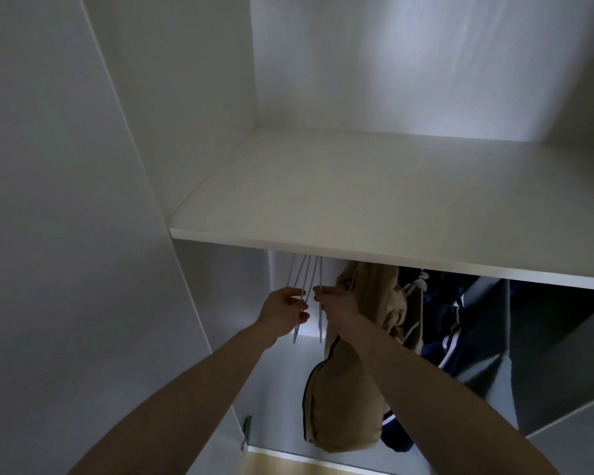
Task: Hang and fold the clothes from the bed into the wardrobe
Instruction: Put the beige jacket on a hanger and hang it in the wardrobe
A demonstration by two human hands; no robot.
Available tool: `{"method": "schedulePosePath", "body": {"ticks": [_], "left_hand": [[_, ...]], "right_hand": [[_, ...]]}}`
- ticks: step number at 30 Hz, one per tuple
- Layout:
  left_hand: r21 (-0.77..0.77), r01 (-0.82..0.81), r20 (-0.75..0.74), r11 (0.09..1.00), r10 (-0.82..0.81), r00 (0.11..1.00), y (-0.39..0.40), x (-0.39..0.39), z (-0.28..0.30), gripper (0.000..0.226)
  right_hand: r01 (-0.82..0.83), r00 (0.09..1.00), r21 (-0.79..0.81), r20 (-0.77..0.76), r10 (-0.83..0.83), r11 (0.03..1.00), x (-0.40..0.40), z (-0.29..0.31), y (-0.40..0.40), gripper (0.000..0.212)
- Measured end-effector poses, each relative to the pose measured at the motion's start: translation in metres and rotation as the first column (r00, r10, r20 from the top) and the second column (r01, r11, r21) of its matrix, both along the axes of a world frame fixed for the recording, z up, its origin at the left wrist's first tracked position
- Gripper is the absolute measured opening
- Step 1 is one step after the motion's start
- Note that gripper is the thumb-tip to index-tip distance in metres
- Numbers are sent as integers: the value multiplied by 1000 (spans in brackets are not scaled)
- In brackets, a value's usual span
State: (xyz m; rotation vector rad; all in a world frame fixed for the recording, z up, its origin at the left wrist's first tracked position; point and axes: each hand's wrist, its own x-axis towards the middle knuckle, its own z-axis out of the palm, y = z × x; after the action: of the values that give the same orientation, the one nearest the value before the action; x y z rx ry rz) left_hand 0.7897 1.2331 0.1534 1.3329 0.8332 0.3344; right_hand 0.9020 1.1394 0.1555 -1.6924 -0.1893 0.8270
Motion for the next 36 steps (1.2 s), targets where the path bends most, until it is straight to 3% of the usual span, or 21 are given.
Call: {"method": "schedulePosePath", "body": {"ticks": [7,10,13,16,17,19,21,23,27,33,36], "left_hand": [[-83,-66,43,994,70,997,3,2,1,26],[-47,-59,33,997,61,998,2,3,-1,32],[50,-27,-25,998,29,999,1,1,-3,38],[341,73,-204,937,-2,979,-6,-6,-4,40],[373,77,-219,925,8,976,-10,-11,-6,42],[328,35,-178,944,25,984,-22,-21,-13,44],[148,-32,-61,988,41,997,-41,-34,-20,42],[133,4,-36,991,0,999,-59,-48,-32,45],[368,267,-194,890,-207,959,-90,-53,-45,62],[496,328,-145,804,-295,944,-120,-27,-35,80],[673,469,-268,572,-402,875,-131,-21,-43,73]], "right_hand": [[89,994,112,56,-95,990,4,3,-18,19],[95,988,132,110,-110,987,5,11,-39,19],[80,979,115,177,-99,990,0,19,-67,13],[28,977,95,207,-47,995,-8,24,-100,17],[7,973,65,228,-21,998,-9,26,-114,25],[-43,962,-4,268,42,999,-13,29,-142,33],[-92,945,-56,310,105,994,-17,34,-173,23],[-118,919,-113,365,152,987,-22,38,-205,18],[-108,922,-193,348,171,975,-43,41,-261,20],[2,947,-257,312,81,966,-98,41,-324,24],[46,952,-324,301,57,945,-135,36,-351,26]]}}
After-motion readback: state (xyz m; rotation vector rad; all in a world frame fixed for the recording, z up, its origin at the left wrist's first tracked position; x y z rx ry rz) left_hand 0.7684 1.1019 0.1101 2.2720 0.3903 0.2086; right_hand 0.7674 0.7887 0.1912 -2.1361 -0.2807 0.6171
